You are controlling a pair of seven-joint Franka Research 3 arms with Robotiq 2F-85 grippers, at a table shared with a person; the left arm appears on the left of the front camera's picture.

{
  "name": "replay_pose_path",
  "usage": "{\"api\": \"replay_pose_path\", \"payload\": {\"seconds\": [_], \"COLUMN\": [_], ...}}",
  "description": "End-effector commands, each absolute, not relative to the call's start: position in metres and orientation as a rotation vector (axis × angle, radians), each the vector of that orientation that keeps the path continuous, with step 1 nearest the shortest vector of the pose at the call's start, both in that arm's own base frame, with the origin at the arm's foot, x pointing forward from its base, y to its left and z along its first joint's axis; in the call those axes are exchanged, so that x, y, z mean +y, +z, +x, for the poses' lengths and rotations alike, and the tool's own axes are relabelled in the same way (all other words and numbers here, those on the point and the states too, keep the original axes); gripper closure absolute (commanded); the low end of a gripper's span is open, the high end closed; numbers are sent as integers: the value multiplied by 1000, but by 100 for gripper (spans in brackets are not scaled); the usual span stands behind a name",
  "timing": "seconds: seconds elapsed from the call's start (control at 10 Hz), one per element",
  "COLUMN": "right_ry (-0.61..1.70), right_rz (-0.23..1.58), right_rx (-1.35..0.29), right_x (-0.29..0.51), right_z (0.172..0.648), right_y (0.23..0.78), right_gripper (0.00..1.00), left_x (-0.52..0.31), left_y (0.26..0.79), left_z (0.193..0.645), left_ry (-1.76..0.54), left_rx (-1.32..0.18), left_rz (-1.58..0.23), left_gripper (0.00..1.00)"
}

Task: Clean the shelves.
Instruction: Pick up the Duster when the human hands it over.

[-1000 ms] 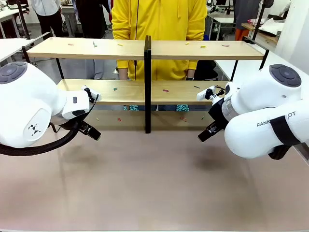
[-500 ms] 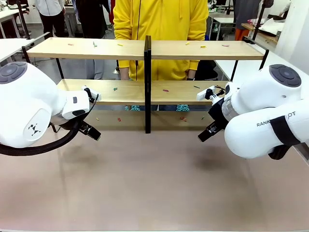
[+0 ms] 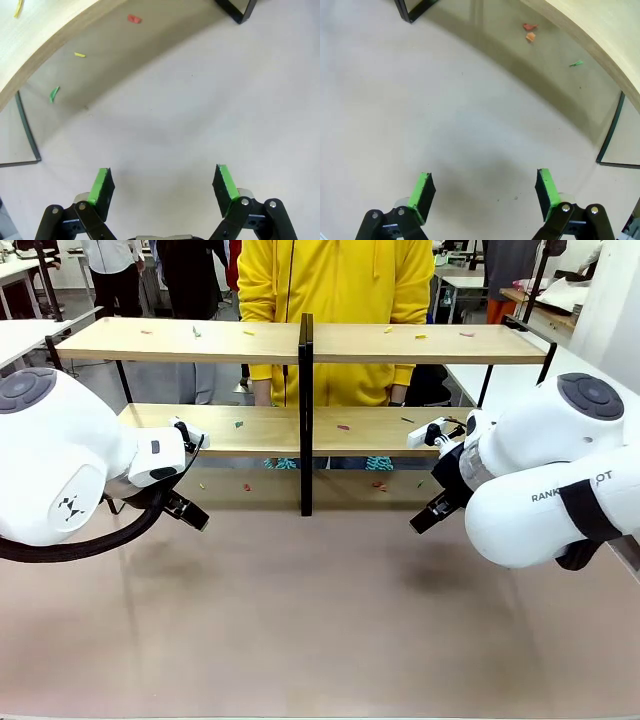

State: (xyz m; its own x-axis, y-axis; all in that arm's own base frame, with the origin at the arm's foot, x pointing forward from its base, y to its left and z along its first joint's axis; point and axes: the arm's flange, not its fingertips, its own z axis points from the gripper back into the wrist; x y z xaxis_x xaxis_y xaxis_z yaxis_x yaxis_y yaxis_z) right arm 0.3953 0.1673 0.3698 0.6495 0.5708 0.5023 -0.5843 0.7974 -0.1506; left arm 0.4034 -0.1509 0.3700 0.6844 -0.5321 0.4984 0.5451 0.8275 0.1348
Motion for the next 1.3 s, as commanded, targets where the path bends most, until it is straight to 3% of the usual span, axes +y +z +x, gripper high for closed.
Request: {"api": "replay_pose_path", "payload": {"seconds": [0.0, 0.2, 0.4, 0.6, 1.2], "right_ry": [703, 738, 661, 660, 556], "right_rz": [-21, 49, 24, 107, 207], "right_rx": [-478, -626, -778, -894, -980], "right_x": [156, 102, 54, 35, 39], "right_z": [385, 329, 273, 244, 257], "right_y": [383, 460, 526, 561, 569], "right_gripper": [0, 0, 0, 0, 0], "left_x": [-151, -88, -43, -17, 13], "left_y": [370, 427, 475, 498, 499], "left_z": [403, 342, 252, 193, 192], "left_ry": [-604, -703, -815, -895, -869], "left_rx": [-551, -723, -911, -1062, -1046], "left_rz": [-25, -213, -239, -219, -314], "left_gripper": [0, 0, 0, 0, 0]}}
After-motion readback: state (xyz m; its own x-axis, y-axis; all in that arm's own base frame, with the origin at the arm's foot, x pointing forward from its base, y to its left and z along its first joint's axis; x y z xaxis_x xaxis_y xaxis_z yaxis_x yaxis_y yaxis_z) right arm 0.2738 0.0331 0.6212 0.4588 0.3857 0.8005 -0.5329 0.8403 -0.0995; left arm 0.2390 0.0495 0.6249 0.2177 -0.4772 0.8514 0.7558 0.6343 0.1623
